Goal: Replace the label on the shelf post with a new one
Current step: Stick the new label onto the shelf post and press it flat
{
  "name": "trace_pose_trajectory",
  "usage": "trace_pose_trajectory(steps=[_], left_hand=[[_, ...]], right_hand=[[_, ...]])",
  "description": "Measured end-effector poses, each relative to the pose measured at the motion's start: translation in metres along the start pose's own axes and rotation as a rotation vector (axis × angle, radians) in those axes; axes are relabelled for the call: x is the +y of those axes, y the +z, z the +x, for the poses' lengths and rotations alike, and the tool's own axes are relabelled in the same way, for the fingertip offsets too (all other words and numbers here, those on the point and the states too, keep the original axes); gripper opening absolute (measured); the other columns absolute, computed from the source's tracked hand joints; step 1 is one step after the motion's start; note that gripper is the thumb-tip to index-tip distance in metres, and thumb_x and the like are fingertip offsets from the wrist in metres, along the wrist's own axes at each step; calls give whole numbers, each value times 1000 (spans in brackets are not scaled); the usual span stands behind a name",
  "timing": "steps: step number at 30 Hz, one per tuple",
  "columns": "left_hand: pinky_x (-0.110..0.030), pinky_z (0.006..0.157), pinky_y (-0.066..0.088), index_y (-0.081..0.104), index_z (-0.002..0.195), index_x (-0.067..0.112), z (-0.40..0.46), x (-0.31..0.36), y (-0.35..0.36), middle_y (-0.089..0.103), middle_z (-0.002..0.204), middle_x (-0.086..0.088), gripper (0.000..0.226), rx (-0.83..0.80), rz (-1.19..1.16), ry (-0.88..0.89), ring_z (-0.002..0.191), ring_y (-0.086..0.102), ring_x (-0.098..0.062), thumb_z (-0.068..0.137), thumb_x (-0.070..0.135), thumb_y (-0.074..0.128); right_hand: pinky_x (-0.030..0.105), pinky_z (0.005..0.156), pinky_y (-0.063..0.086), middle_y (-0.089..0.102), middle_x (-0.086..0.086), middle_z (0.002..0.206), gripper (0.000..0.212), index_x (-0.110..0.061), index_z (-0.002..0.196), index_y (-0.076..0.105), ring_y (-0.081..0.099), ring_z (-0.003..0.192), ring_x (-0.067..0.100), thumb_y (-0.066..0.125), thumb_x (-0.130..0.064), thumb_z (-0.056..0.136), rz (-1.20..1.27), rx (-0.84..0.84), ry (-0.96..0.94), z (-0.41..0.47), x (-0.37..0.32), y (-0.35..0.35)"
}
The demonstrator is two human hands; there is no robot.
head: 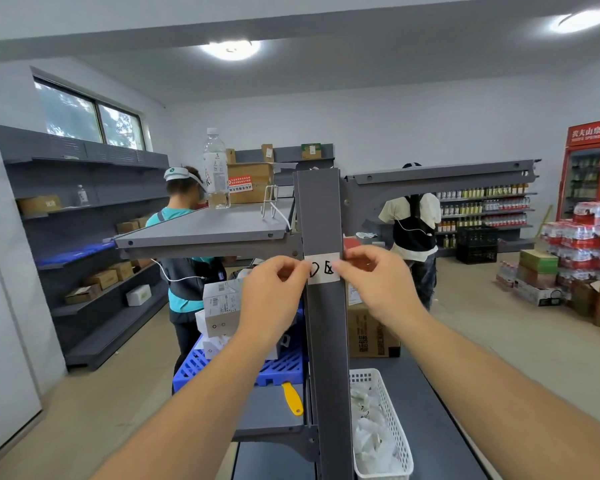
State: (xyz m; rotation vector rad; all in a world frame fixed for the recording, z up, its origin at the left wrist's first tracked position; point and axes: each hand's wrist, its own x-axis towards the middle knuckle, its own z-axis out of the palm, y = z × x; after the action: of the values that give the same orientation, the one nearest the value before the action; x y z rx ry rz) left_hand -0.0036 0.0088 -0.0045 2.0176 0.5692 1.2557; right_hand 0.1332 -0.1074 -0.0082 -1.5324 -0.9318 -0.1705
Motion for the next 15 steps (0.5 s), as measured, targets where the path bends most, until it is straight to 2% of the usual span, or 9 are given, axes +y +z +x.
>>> trace_pose_trajectory(steps=[3,6,9,13,15], left_hand=[[-20,69,56,71,95,24,-8,-4,5,73,85,11,17,-6,43,27,79,68,-2,88,38,78],[-24,71,58,68,95,26,-8,-4,7,72,86,11,16,-5,70,44,81,68,-4,88,33,79],[-18,73,57,69,96,28,-7,-9,4,72,86,13,12,-20,35,47,82,68,1,89,29,79],[-20,79,59,76,104,24,-4,-17,0,77,93,14,13,-55,7,36,88,71,1,91,28,77],[-16,76,59,77,107,24,-3,-19,-2,78,96,14,14,-74,-7,18,90,72,1,93,26,75]], right_hand=[[7,65,48,75,-13,92,30,-24,106,71,67,75,-2,86,-32,82,-50,-16,0,-7,2,6],[4,64,47,74,-14,90,28,-25,104,70,66,70,-2,86,-31,82,-80,-6,-10,-7,6,7],[11,71,51,76,-11,91,27,-24,106,73,70,78,5,86,-30,83,-84,-17,-17,-4,9,4],[27,85,59,78,-10,96,25,-25,109,77,73,90,7,83,-30,85,-83,-60,-10,-1,13,-2],[35,92,61,79,-11,98,23,-24,111,78,74,95,8,80,-25,88,-63,-76,-6,0,14,-5]])
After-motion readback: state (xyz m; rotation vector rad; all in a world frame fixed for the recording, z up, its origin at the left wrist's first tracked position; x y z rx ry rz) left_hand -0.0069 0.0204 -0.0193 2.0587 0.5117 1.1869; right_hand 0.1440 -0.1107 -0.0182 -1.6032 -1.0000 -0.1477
